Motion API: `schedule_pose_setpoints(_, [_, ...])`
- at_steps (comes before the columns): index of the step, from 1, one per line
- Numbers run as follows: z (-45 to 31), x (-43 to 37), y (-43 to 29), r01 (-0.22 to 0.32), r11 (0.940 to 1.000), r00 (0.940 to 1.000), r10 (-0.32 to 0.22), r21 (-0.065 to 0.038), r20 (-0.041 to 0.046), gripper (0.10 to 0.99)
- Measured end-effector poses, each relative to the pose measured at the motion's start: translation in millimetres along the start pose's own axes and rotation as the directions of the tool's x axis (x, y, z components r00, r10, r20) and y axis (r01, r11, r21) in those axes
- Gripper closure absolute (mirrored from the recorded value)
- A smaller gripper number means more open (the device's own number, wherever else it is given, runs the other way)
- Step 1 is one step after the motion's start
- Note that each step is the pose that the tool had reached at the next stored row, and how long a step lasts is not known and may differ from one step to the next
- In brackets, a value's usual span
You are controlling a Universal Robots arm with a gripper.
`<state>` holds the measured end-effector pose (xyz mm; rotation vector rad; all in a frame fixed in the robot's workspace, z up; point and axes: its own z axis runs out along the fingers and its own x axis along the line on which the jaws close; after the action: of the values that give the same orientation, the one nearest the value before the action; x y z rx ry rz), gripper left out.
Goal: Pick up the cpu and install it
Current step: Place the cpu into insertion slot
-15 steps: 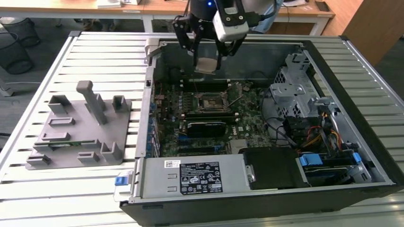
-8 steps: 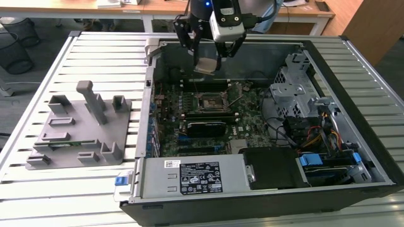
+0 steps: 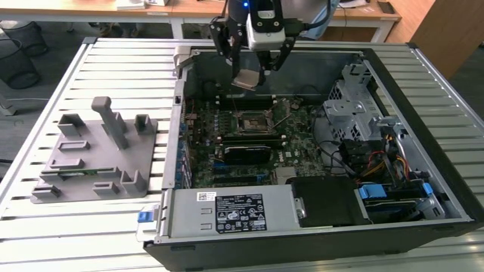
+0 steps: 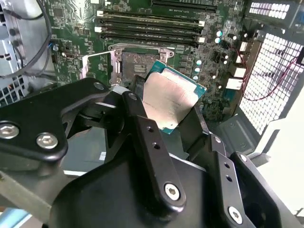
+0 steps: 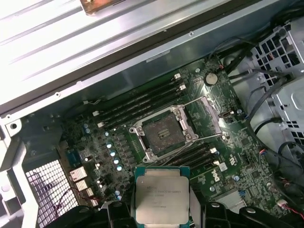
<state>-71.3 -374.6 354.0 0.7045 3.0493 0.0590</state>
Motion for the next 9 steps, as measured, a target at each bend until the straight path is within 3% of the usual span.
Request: schedule_pose_setpoints(9, [0.4,0.0,0.0,-0.089,0.9961,0.9961,0.089,0.000,0.0035,0.545])
